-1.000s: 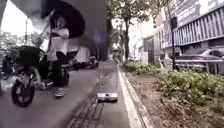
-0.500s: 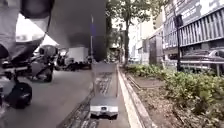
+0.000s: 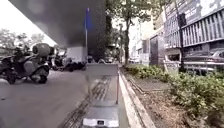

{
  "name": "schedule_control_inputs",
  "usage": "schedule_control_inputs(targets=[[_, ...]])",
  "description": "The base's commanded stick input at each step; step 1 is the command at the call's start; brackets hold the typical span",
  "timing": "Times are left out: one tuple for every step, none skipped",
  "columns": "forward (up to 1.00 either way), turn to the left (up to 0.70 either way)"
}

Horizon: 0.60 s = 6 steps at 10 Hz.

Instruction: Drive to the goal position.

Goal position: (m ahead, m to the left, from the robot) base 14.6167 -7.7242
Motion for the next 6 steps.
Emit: schedule_control_inputs(targets=[[0.03, 0.01], [0.03, 0.01], [0.03, 0.01], [0.03, 0.01], [0.03, 0.01], [0.03, 0.01]])
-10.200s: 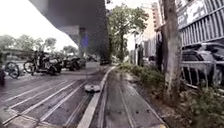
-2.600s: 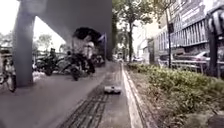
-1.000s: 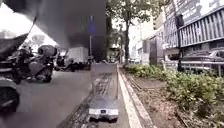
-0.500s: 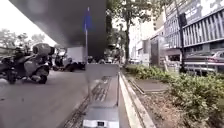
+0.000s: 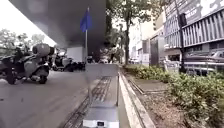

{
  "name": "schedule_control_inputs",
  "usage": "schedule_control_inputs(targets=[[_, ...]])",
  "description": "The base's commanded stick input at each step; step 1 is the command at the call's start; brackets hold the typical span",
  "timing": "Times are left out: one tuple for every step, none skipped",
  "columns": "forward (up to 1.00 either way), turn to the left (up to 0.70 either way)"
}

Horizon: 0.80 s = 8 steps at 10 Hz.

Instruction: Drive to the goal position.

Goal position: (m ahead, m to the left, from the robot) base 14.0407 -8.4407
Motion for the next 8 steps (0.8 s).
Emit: schedule_control_inputs(targets=[[0.03, 0.01], [0.03, 0.01], [0.03, 0.01], [0.04, 0.02], [0.04, 0.02], [0.04, 0.02], [0.04, 0.02], [0.04, 0.02]])
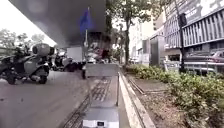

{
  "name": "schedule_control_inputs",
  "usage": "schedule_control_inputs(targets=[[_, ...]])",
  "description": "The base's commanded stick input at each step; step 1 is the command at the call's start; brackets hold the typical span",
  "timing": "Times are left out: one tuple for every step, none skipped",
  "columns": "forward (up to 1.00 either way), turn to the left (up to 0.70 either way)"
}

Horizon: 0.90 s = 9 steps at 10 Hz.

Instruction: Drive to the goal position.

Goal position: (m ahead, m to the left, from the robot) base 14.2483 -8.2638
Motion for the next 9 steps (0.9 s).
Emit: schedule_control_inputs(targets=[[0.04, 0.02], [0.04, 0.02], [0.04, 0.02], [0.04, 0.02], [0.04, 0.02], [0.04, 0.02], [0.04, 0.02], [0.04, 0.02], [0.19, 0.02]])
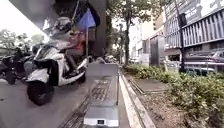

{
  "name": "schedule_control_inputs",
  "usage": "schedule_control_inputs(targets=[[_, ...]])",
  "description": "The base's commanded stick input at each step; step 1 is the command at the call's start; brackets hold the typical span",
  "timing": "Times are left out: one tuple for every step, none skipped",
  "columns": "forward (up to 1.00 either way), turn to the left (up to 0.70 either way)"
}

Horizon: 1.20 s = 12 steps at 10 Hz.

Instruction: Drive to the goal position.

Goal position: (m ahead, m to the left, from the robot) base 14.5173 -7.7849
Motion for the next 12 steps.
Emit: schedule_control_inputs(targets=[[0.44, 0.03], [0.65, 0.01], [0.65, 0.01], [0.65, 0.01], [0.63, 0.01], [0.55, 0.03], [0.24, 0.02], [0.03, 0.01], [0.03, 0.01], [0.03, 0.01], [0.48, 0.03], [0.63, 0.02]])
